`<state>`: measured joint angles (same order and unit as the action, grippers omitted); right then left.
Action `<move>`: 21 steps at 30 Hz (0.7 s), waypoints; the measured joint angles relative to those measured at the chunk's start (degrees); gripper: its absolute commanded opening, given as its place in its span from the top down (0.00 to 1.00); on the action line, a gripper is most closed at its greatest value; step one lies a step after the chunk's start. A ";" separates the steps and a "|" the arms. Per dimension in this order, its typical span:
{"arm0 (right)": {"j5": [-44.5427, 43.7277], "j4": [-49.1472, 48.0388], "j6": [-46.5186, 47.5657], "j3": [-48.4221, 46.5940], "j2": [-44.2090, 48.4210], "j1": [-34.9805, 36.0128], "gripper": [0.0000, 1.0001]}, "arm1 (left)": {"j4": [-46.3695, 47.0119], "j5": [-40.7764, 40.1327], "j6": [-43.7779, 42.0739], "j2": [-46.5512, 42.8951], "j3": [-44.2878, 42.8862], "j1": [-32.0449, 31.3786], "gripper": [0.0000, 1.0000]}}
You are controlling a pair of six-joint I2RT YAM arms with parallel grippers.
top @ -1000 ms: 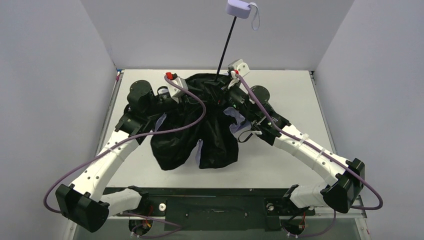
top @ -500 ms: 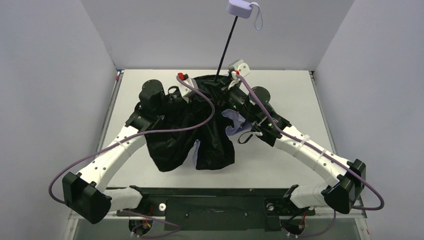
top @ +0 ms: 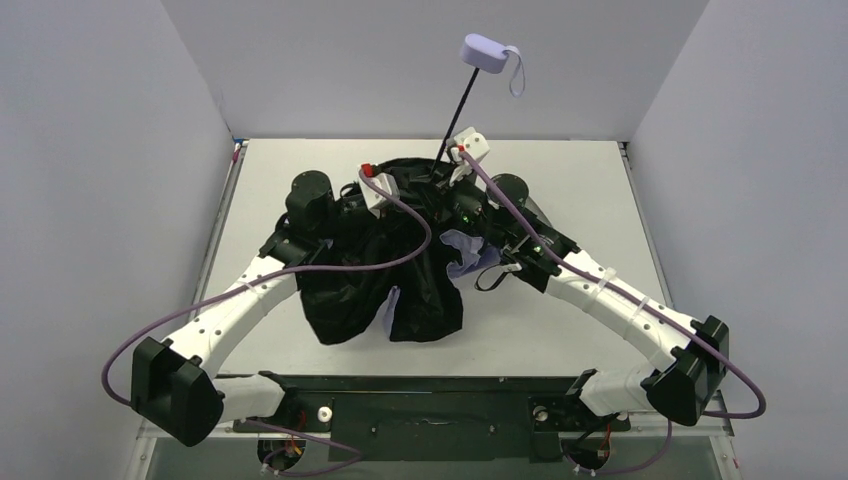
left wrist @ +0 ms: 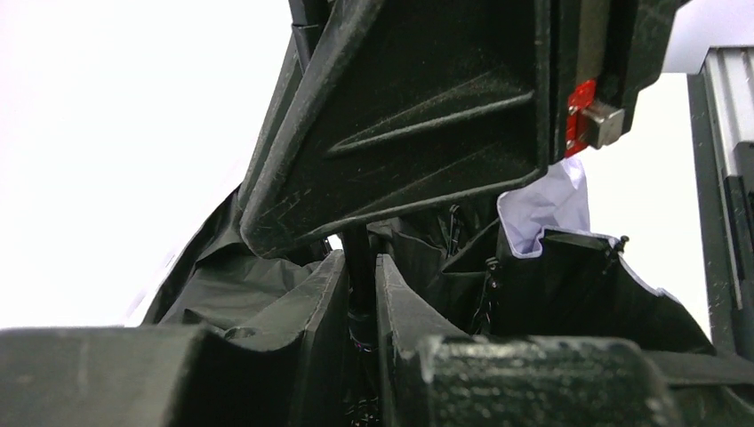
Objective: Open the umbrella
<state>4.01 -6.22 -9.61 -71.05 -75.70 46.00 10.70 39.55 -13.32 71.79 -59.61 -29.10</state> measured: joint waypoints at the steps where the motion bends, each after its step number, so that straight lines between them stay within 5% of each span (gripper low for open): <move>1: 0.07 0.70 -0.07 0.00 -0.04 -0.20 1.00 | -0.07 0.24 -0.72 0.04 0.31 0.15 0.88; 21: 0.50 5.27 -1.84 -0.96 -2.91 -2.25 1.00 | -0.98 4.90 -13.68 5.57 0.74 1.29 0.84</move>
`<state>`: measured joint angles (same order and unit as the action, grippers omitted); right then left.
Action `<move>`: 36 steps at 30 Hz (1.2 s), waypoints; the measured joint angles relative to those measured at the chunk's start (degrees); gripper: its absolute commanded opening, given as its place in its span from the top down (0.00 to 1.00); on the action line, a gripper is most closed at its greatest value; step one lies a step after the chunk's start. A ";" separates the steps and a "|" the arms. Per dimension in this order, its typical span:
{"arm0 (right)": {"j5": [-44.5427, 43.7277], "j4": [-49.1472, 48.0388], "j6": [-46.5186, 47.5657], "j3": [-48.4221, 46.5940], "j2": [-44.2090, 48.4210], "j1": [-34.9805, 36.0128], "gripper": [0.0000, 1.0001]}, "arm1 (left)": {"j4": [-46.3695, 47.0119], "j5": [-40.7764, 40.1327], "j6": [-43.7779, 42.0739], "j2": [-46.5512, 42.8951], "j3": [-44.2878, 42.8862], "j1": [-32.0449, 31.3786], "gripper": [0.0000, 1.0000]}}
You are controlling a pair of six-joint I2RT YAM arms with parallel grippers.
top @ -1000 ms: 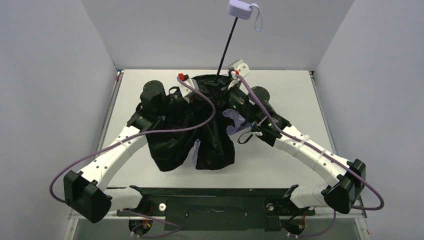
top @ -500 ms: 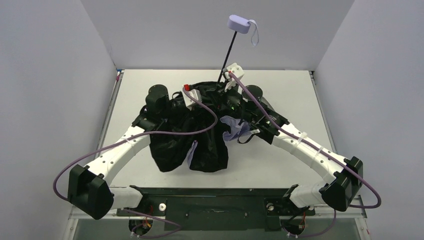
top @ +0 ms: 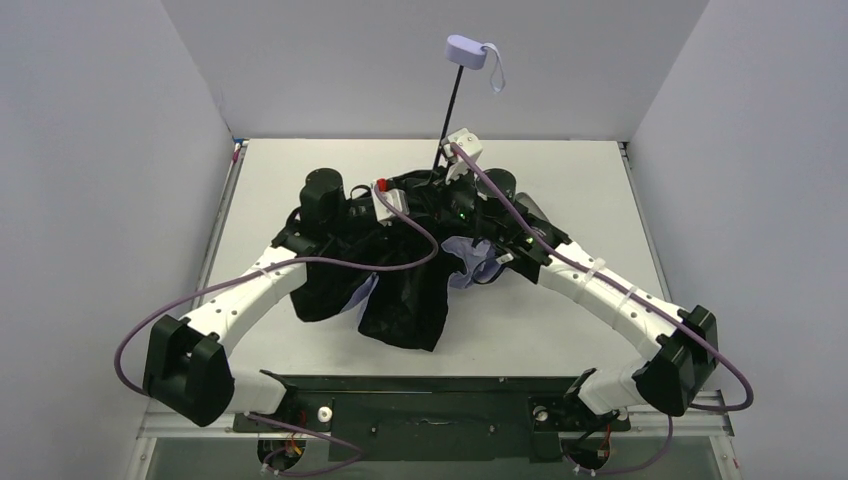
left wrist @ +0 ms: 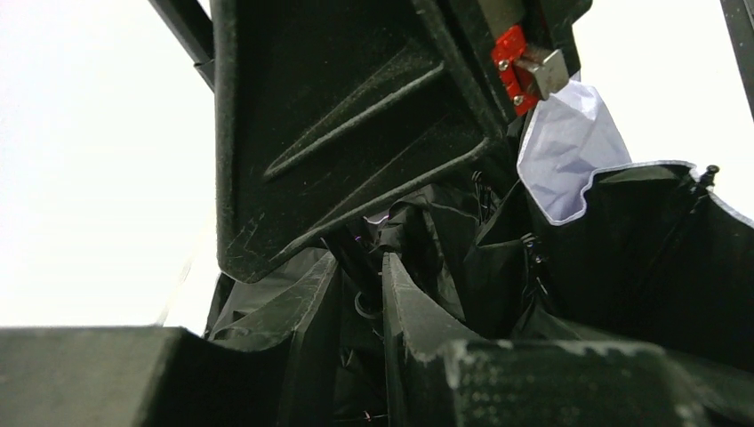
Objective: Open the umbrella
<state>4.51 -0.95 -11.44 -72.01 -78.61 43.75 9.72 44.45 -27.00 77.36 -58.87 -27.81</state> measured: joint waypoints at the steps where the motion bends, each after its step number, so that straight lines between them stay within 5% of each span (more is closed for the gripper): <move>1: 0.04 0.26 -0.02 0.00 -0.31 -0.15 1.00 | -0.11 0.50 -0.52 0.42 0.07 0.24 0.84; 20: 0.50 3.26 -0.17 0.00 -2.27 -1.07 1.00 | -1.49 4.00 -8.24 4.96 1.62 1.79 0.85; 36: 1.07 3.04 -0.83 0.00 -2.82 -2.45 1.00 | -4.46 2.67 -6.67 7.39 -1.29 1.92 0.80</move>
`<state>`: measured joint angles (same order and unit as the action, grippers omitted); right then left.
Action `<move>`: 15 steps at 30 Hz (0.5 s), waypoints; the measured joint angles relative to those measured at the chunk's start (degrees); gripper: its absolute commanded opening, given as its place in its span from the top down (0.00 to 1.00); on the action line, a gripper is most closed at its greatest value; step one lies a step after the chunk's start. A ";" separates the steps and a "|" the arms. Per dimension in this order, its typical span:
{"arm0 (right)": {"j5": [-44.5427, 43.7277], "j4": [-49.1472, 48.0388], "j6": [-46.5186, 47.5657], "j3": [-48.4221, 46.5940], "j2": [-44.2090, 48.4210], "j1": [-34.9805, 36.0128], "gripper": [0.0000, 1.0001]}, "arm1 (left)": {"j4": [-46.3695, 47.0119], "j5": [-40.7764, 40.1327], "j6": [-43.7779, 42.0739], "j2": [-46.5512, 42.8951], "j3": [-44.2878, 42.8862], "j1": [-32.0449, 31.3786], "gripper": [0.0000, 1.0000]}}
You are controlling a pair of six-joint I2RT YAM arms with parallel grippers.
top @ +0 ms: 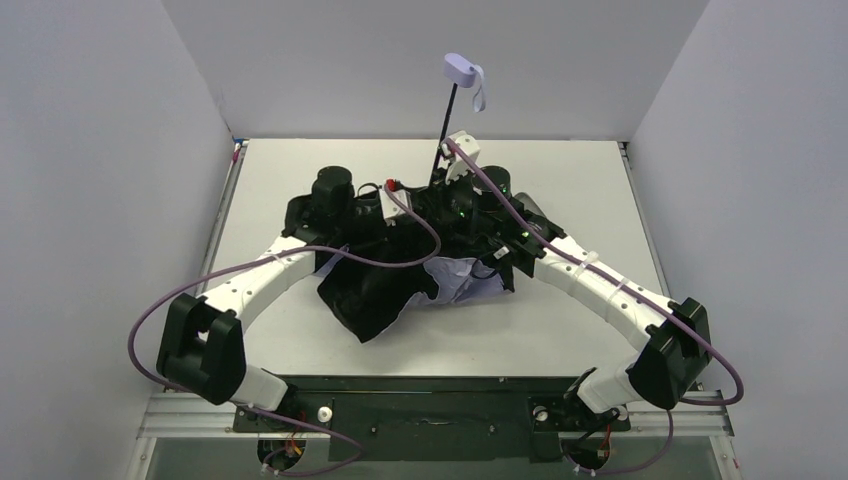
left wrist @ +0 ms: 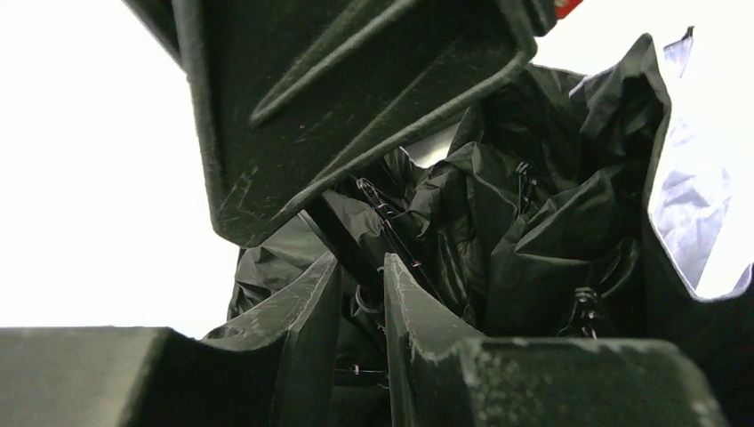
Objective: Open the umbrella
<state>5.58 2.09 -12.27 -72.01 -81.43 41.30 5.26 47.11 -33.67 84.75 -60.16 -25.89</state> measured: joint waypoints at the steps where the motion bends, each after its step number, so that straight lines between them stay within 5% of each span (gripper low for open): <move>1: 0.28 -0.17 0.04 0.00 0.00 0.00 1.00 | 0.68 -0.59 2.05 -0.44 0.50 -0.02 0.80; 15: 3.17 -1.14 1.14 1.33 0.00 -3.96 1.00 | 27.34 -26.80 40.22 0.98 11.08 -7.56 0.79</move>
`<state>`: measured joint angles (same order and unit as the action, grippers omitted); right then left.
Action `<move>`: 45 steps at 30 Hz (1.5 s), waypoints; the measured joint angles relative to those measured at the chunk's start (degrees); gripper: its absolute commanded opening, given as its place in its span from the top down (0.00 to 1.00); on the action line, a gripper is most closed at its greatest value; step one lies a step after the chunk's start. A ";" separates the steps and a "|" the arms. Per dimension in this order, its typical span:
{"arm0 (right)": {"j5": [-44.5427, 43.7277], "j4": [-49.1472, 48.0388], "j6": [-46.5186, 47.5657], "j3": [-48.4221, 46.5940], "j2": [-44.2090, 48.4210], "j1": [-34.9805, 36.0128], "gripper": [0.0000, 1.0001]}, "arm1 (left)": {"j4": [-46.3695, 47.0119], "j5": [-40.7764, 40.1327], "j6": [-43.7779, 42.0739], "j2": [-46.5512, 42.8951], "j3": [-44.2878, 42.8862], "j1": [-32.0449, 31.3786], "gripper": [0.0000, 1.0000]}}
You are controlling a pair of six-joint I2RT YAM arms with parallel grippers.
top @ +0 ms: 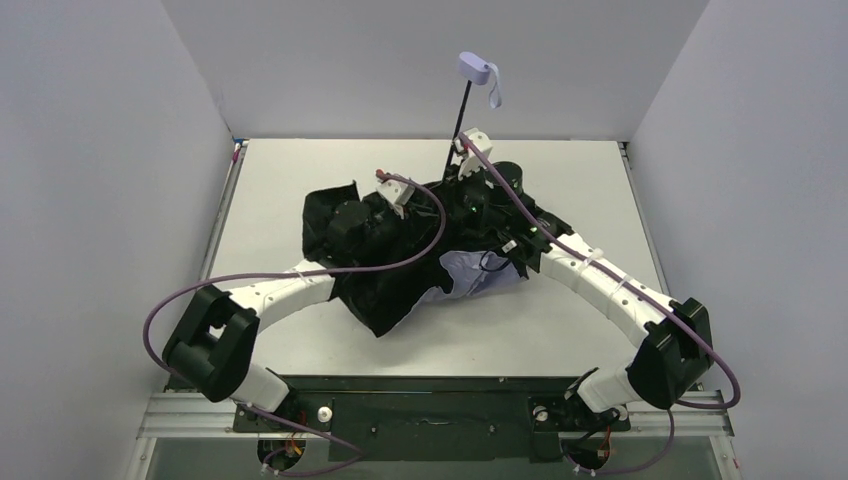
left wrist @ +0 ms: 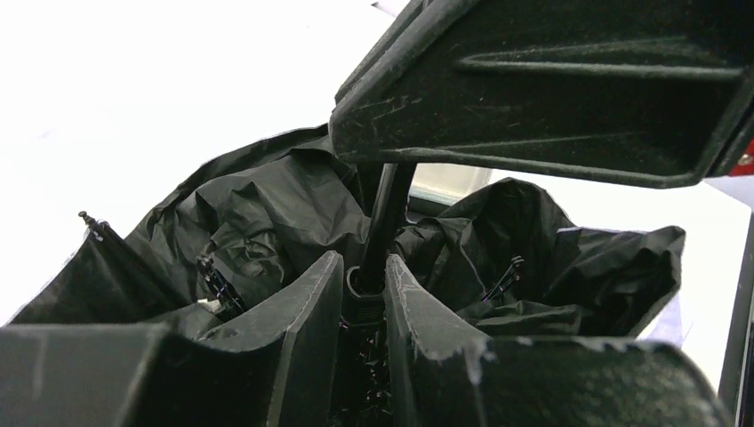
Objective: Open the umbrella
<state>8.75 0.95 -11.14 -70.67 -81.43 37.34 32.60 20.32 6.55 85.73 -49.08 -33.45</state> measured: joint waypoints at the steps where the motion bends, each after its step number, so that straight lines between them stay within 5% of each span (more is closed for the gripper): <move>1: 0.57 0.00 -0.15 0.52 0.00 -0.26 1.00 | 1.77 -2.38 1.55 0.00 1.46 -0.87 0.80; 8: 3.74 -1.20 -1.77 7.56 0.00 -0.68 1.00 | 14.97 -15.65 9.01 3.04 12.37 -7.19 0.80; 18: 4.37 -2.14 -2.36 8.66 -0.02 -1.99 1.00 | 28.89 -20.90 11.02 10.62 14.84 -9.20 0.78; 30: 7.85 -0.44 -5.01 4.02 -3.65 -3.19 1.00 | 26.84 -26.32 10.60 7.72 15.50 -9.46 0.63; 45: 11.23 -4.92 -5.09 4.92 -3.43 -1.62 1.00 | 23.80 -26.05 -7.43 -0.39 17.00 -9.70 0.58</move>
<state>19.99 -3.97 -16.23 -65.76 -84.86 35.73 56.40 -5.74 -0.89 85.34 -32.08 -43.16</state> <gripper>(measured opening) 0.112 0.410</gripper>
